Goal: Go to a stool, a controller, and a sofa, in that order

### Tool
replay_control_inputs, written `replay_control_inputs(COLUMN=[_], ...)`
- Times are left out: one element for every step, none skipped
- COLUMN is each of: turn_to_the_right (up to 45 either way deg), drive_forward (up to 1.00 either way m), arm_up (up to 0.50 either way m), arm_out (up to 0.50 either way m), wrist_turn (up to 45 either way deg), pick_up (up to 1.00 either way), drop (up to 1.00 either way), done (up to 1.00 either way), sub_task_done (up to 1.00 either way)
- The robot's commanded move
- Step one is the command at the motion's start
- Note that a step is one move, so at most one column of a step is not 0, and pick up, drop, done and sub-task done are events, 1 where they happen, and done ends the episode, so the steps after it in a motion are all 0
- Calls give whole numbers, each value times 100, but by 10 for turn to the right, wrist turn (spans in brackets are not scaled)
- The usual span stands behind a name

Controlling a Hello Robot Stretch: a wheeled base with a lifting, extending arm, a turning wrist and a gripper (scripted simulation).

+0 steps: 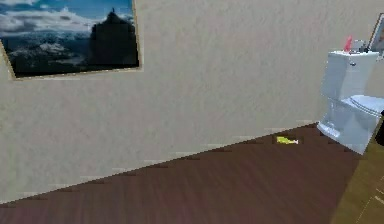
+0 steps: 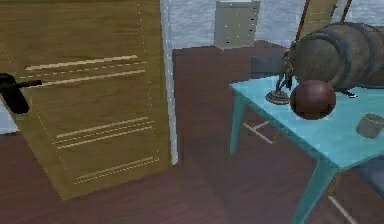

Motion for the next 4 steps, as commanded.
replay_control_inputs(turn_to_the_right=[-210,0,-450,-120], drive_forward=[0,75,0,0], arm_up=[0,0,0,0], arm_out=[0,0,0,0], wrist_turn=[0,0,0,0], pick_up=[0,0,0,0], drop=[0,0,0,0], done=[0,0,0,0], sub_task_done=[0,0,0,0])
